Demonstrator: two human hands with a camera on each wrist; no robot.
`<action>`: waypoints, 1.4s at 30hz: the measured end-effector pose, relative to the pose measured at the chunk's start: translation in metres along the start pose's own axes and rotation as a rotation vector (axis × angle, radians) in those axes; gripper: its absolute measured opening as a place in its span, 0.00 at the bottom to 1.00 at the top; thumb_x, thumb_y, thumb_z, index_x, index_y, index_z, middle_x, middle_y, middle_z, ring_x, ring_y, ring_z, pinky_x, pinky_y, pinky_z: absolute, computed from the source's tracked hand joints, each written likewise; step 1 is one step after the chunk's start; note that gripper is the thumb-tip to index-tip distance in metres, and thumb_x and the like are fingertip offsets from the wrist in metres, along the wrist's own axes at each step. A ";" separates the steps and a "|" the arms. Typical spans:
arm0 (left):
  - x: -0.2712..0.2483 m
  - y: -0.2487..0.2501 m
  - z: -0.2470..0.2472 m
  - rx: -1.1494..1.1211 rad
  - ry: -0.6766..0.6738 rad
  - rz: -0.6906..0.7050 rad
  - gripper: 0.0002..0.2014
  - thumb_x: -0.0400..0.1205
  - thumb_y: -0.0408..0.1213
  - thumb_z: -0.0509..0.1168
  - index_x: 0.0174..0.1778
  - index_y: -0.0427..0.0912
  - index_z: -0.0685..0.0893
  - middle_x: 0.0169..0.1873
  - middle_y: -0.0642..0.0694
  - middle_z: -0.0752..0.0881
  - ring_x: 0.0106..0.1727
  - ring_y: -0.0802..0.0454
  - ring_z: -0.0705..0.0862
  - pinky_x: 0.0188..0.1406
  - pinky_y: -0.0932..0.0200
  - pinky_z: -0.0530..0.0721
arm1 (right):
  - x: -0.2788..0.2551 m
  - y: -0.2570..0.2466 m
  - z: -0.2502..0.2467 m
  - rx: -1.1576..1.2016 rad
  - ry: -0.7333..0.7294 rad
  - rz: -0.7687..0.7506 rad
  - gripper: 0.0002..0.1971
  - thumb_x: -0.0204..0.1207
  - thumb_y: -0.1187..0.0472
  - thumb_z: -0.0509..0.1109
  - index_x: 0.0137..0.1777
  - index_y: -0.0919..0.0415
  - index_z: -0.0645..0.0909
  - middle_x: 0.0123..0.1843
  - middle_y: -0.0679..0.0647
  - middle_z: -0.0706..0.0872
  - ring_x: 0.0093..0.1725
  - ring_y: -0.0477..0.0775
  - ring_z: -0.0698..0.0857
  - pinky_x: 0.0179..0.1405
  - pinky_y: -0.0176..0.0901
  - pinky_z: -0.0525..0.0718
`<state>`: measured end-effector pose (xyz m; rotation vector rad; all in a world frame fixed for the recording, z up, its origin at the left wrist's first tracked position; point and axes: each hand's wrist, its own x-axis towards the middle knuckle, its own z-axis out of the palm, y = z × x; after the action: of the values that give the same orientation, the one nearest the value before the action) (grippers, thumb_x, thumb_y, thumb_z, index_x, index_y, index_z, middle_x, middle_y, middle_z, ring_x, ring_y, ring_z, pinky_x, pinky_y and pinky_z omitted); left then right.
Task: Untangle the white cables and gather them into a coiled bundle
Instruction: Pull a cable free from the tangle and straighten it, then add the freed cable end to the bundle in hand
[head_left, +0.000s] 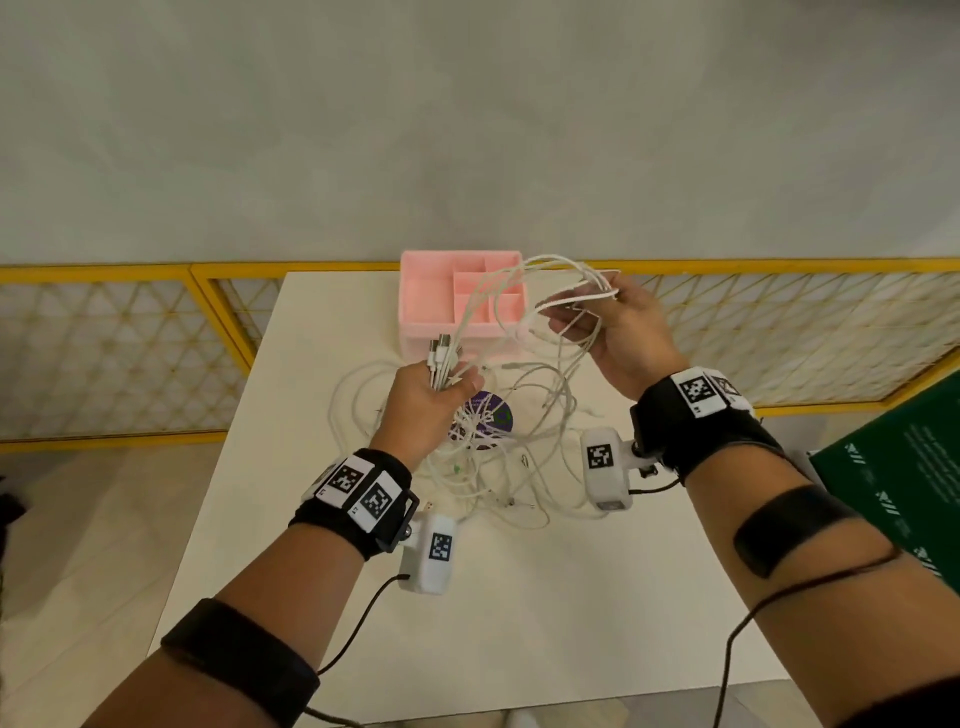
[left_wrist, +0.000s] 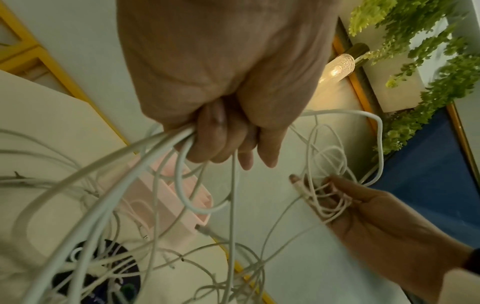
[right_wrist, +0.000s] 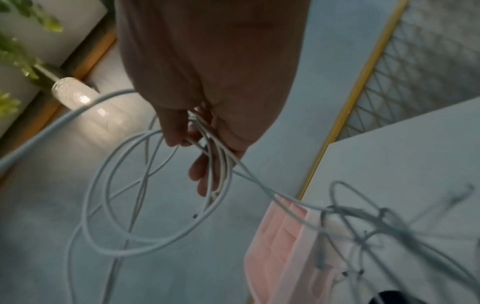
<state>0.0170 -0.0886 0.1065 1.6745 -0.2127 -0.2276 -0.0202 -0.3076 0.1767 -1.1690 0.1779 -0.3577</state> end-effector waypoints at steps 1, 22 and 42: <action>-0.001 -0.003 -0.001 0.020 -0.009 0.001 0.08 0.82 0.35 0.74 0.53 0.35 0.91 0.24 0.63 0.83 0.21 0.70 0.77 0.23 0.76 0.72 | 0.001 -0.004 0.000 0.038 -0.007 -0.048 0.05 0.81 0.72 0.66 0.44 0.64 0.76 0.42 0.64 0.91 0.44 0.65 0.92 0.47 0.52 0.88; -0.008 -0.012 0.001 0.121 -0.023 0.081 0.10 0.83 0.37 0.72 0.46 0.32 0.90 0.17 0.61 0.76 0.20 0.64 0.71 0.24 0.70 0.68 | 0.021 -0.058 -0.005 -0.337 0.162 -0.478 0.05 0.76 0.67 0.70 0.44 0.56 0.81 0.61 0.57 0.84 0.58 0.53 0.83 0.61 0.53 0.82; -0.013 -0.009 0.004 0.012 0.014 0.126 0.08 0.82 0.40 0.74 0.52 0.40 0.92 0.42 0.51 0.94 0.44 0.57 0.91 0.46 0.66 0.85 | 0.005 -0.005 -0.079 -0.830 0.299 0.117 0.16 0.87 0.47 0.56 0.58 0.51 0.83 0.48 0.53 0.84 0.35 0.58 0.84 0.29 0.38 0.78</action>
<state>0.0036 -0.0876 0.0975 1.6679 -0.3082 -0.1205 -0.0420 -0.3794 0.1514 -1.9064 0.7008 -0.3625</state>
